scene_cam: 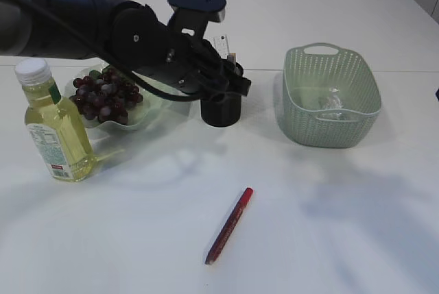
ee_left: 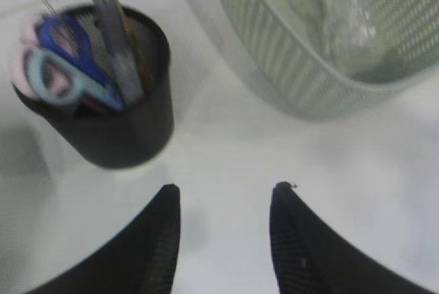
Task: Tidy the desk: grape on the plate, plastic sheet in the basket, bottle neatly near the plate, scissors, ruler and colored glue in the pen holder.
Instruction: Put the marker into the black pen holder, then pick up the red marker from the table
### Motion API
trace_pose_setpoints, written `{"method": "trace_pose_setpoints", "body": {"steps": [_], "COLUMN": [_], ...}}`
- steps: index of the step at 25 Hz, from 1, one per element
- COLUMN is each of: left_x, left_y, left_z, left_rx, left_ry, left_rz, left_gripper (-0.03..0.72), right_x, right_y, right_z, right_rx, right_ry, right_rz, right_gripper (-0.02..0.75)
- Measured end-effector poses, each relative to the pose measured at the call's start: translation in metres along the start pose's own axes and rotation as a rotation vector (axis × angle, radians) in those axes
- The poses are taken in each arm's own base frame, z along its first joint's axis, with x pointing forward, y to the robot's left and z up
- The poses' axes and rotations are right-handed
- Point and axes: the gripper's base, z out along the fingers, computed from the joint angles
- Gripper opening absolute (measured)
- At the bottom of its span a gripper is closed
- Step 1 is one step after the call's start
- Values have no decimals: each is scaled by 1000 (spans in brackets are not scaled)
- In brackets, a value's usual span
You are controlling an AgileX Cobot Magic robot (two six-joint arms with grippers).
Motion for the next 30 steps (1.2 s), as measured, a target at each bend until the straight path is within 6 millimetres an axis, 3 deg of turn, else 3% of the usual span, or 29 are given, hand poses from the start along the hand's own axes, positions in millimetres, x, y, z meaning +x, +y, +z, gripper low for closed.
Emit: {"method": "trace_pose_setpoints", "body": {"steps": [9,16,21,30], "left_x": [36,49,59,60], "left_y": [-54,-56,-59,-65], "left_z": [-17,-21,-4,23], "left_rx": [45,43,47,50], "left_ry": [436,614,727,841], "left_rz": [75,51,27,23], "left_gripper": [318,308,301,288], "right_x": [0,0,0,0], "right_y": [0,0,0,0], "right_z": [0,0,0,0], "right_rx": [0,0,0,0], "right_ry": [0,0,0,0], "right_rz": [0,0,0,0], "right_gripper": [430,430,430,430]}}
